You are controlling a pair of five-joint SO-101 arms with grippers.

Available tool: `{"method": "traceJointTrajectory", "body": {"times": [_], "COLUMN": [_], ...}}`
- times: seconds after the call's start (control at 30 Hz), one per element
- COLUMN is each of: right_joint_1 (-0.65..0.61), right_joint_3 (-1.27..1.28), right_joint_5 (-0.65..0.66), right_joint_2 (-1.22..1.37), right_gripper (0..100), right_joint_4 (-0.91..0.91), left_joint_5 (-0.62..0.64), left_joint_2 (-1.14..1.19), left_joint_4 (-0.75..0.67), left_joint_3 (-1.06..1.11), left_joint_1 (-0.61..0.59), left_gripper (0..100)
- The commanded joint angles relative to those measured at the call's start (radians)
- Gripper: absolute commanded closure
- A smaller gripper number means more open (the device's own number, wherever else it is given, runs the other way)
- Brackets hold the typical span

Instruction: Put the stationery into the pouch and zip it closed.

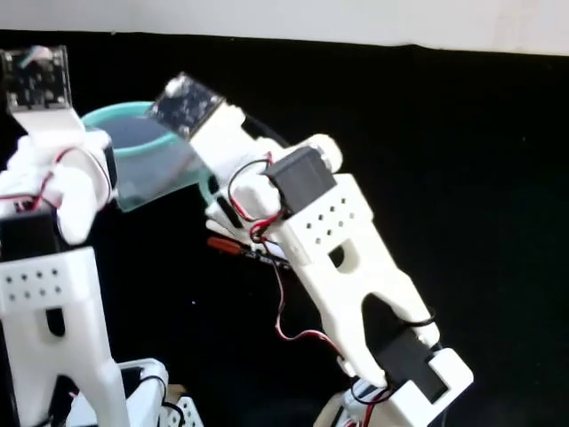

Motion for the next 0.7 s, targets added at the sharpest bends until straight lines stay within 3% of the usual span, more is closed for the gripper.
{"method": "traceJointTrajectory", "body": {"times": [0.0, 0.23, 0.67], "right_joint_1": [0.015, 0.030, 0.085], "right_joint_3": [0.051, 0.208, 0.659], "right_joint_5": [0.068, 0.204, 0.319], "right_joint_2": [-0.047, -0.039, -0.038], "right_gripper": [74.6, 74.6, 74.6], "right_joint_4": [-0.018, -0.088, -0.532], "left_joint_5": [0.000, -0.002, -0.002], "left_joint_2": [0.130, 0.268, 0.390], "left_joint_4": [-0.002, -0.002, 0.000], "left_joint_3": [-0.058, -0.136, -0.206], "left_joint_1": [-0.016, -0.018, -0.065], "left_gripper": [99, 99, 99]}}
